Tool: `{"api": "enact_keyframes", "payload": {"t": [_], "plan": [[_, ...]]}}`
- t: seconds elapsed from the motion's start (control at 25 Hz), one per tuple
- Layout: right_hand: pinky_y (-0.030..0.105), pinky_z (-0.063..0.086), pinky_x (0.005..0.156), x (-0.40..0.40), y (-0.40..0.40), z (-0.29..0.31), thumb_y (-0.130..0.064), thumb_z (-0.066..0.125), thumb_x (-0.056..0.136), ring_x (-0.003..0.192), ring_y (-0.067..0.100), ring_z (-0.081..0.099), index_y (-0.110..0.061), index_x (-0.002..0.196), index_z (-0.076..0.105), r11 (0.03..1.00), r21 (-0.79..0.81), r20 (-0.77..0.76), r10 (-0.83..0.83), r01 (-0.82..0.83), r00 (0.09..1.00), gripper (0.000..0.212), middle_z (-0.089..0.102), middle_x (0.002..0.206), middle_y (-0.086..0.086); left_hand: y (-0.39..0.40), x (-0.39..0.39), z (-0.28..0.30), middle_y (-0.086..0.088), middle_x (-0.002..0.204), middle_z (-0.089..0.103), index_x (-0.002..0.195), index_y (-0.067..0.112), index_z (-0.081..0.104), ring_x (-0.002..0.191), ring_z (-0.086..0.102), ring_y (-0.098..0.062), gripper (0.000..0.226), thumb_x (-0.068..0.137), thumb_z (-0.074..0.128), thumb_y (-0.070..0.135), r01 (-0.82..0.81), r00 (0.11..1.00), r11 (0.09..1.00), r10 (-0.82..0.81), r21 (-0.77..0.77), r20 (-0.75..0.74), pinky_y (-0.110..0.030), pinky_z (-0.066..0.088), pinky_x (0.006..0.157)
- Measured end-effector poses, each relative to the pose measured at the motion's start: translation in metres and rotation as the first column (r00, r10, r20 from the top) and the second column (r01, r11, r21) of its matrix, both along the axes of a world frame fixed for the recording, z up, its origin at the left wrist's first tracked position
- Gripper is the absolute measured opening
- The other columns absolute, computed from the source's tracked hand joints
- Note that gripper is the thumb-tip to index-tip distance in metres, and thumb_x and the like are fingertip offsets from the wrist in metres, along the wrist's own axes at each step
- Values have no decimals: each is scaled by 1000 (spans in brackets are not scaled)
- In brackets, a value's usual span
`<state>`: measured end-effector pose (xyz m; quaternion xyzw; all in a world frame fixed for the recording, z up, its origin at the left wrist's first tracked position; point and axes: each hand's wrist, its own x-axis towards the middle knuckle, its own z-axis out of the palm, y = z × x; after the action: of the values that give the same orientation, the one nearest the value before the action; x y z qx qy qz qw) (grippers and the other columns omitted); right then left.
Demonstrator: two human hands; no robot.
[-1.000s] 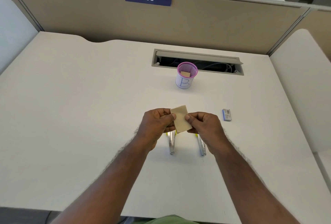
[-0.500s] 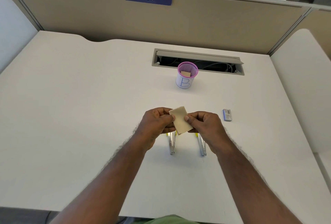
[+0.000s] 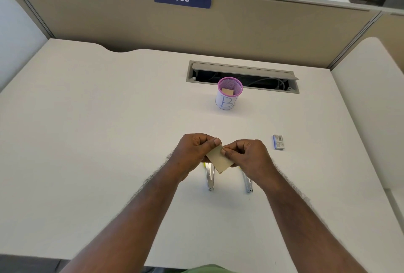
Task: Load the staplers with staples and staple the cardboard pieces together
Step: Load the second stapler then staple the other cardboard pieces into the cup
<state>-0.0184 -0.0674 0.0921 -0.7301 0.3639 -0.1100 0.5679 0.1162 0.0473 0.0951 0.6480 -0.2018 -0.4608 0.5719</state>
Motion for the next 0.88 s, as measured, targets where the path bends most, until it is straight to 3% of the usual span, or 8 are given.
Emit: {"api": "enact_keyframes", "payload": {"t": [0.2,0.32,0.4,0.64,0.72,0.88], "plan": [[21,54,56,3,2,0,-18,77,82,58,4,64,-28,69,74,999,-52,-15,-8,7,1000,16,74,68,-5,0,-2,-2,-8,78,71,80,8,73,72,66,-18,14,91,66,12,-51,996,999,51,-1,69,-35,60,71],[31,60,66,3,4,-2,-20,77,81,66,12,68,-27,74,76,998,-38,-16,-55,54,998,10,75,72,-5,-1,-3,-4,-7,77,71,76,13,73,74,65,-20,16,91,66,12,-94,989,996,94,-6,118,-41,59,73],[30,60,68,1,2,-3,-21,77,82,66,13,69,-24,77,77,998,-3,-22,-64,64,998,6,76,74,-5,-2,-2,-4,-6,78,72,76,14,74,75,65,-20,16,90,67,12,-113,983,994,114,-16,144,-42,58,74],[27,60,60,2,2,-5,-14,74,84,52,9,65,-16,74,72,996,10,-84,-92,93,992,11,70,60,-3,-2,-4,-7,-2,76,72,75,17,74,73,65,-17,16,90,68,16,-103,979,995,105,-20,173,-39,57,71],[25,59,58,4,4,-8,-13,73,85,51,9,64,-17,73,71,995,8,-91,-93,95,991,13,69,59,-5,-3,-5,-10,-4,77,73,78,13,75,73,66,-17,14,89,70,19,-133,984,991,133,-11,119,-35,58,70],[26,60,62,8,5,-14,-14,72,87,56,9,67,-15,78,72,979,110,-15,-168,169,986,9,72,68,0,5,-9,-23,-13,99,75,106,6,71,86,72,-24,23,91,67,23,-169,966,985,164,-11,-202,-34,61,76]]}}
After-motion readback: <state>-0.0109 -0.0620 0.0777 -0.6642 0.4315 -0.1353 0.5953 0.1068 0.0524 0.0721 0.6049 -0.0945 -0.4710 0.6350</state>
